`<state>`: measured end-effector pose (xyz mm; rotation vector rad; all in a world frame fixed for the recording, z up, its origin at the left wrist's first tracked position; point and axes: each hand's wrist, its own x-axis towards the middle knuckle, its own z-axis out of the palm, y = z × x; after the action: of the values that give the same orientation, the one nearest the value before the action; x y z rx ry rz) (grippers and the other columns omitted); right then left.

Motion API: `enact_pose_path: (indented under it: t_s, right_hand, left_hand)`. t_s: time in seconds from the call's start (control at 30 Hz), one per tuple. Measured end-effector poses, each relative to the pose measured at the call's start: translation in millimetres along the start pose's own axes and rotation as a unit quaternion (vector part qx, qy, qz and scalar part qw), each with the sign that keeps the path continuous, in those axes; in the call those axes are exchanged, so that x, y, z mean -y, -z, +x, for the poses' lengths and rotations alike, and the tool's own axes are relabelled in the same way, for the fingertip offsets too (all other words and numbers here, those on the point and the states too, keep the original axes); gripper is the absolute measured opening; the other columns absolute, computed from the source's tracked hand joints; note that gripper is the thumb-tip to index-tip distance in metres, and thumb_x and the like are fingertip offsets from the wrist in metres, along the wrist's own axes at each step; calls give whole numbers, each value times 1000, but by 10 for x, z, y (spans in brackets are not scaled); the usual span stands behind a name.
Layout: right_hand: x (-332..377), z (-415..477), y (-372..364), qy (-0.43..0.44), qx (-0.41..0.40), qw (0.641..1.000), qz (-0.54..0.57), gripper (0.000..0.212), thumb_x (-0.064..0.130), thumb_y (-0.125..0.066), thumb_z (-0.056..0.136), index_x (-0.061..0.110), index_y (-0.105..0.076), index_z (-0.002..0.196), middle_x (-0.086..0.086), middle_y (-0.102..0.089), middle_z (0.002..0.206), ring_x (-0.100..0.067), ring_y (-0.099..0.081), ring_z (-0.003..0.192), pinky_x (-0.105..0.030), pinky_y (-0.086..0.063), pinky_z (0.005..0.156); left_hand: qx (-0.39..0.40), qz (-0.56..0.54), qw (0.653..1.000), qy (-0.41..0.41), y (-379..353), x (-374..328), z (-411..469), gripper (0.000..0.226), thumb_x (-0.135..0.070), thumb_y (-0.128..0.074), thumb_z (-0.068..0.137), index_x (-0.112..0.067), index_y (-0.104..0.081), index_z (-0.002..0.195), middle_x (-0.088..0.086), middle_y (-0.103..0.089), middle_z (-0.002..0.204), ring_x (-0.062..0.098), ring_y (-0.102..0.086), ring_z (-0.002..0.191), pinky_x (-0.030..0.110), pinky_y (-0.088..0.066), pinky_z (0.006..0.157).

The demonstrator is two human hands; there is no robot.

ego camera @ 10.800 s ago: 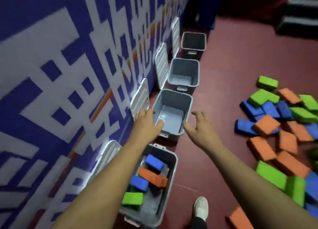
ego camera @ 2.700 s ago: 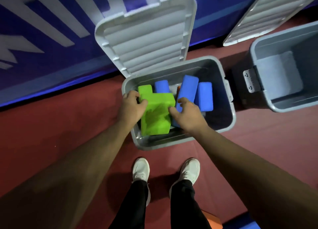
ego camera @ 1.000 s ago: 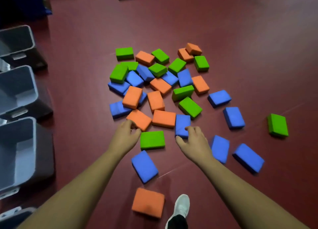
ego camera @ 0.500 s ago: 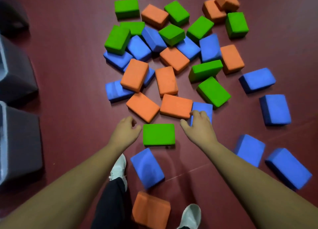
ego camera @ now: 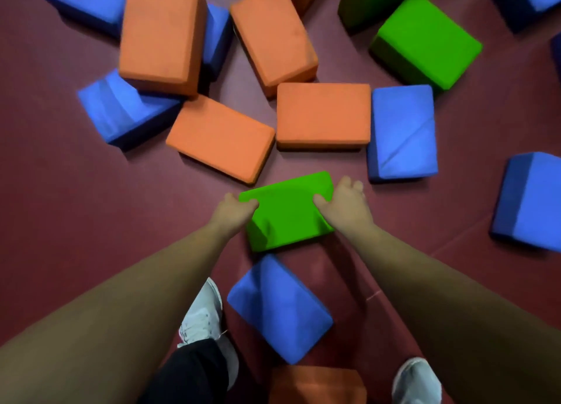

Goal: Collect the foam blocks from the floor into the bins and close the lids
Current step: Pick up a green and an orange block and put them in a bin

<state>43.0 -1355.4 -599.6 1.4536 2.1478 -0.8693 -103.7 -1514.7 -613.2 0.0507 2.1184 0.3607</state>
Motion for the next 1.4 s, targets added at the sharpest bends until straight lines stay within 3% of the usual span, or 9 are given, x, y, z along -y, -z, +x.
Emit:
enact_pose_path:
  t_s: [0.07, 0.3, 0.4, 0.53, 0.73, 0.87, 1.03, 1.23, 1.4]
  right_hand:
    - [-145, 219, -283, -41, 38, 998, 22, 73, 52, -67, 86, -5, -47, 128, -27, -50, 131, -42, -49, 124, -42, -40, 101]
    - [-161, 219, -529, -53, -8, 972, 229, 64, 49, -81, 74, 9, -41, 104, -11, -58, 99, -27, -56, 100, -33, -45, 81]
    - [155, -93, -271, 12, 10, 955, 295, 60, 38, -83, 75, 14, -34, 97, 6, -44, 77, -9, -46, 69, -22, -36, 58]
    - [806, -455, 67, 143, 9, 951, 273, 68, 41, -88, 67, 18, -36, 103, 10, -48, 86, -4, -50, 76, -22, -37, 66]
    - [1940, -485, 86, 311, 137, 927, 155, 65, 49, -86, 67, 18, -41, 103, 11, -47, 80, -3, -44, 67, -27, -38, 63]
    - [2206, 20, -353, 143, 59, 949, 273, 40, 47, -62, 92, 7, -60, 98, -4, -64, 92, -13, -61, 85, -28, -45, 79]
    - [1905, 683, -952, -142, 5, 987, 78, 94, 64, -60, 85, -11, -40, 138, -25, -45, 141, -39, -41, 133, -40, -37, 105]
    - [1841, 895, -1361, -235, 27, 931, 276, 113, 54, -86, 65, -6, -27, 142, -18, -46, 141, -35, -49, 129, -42, -42, 107]
    - [1842, 672, -1226, -169, -44, 927, 331, 109, 56, -89, 56, 4, -31, 133, -14, -54, 132, -31, -56, 120, -38, -45, 103]
  left_hand:
    - [30, -82, 995, 55, -229, 126, 169, 57, -34, -59, 93, 4, -44, 132, 21, -52, 134, 32, -53, 122, 38, -43, 96]
    - [-15, -295, 955, 32, -162, 490, 142, 43, -51, -68, 77, -15, -65, 100, 6, -67, 101, 18, -61, 79, 27, -42, 64]
    - [-45, -346, 937, -9, 242, 656, -30, 44, -57, -73, 76, -22, -65, 102, 2, -67, 109, 17, -63, 97, 35, -49, 91]
    - [-180, -116, 964, -160, 1074, 709, -239, 100, -59, -76, 69, -19, -32, 149, 8, -33, 144, 19, -39, 132, 32, -29, 114]
    - [46, -101, 962, -251, 1946, 548, -305, 100, -39, -86, 71, -35, -27, 152, -27, -48, 137, -16, -47, 120, 13, -37, 100]
    - [-7, -183, 964, -192, 2119, 753, -65, 84, -47, -87, 53, -34, -49, 127, -15, -64, 117, 2, -63, 105, 23, -50, 84]
    - [-149, -180, 956, -178, 2009, 1005, 180, 76, -32, -92, 62, -30, -41, 118, -16, -59, 108, -6, -58, 95, 19, -47, 82]
    - [-243, -153, 941, -180, 1838, 1204, 390, 90, -56, -78, 52, -28, -33, 124, 3, -50, 128, 20, -51, 119, 44, -44, 103]
    - [-254, -142, 937, -192, 1885, 1225, 226, 99, -26, -87, 59, -27, -27, 139, 1, -40, 130, 21, -44, 122, 34, -40, 102]
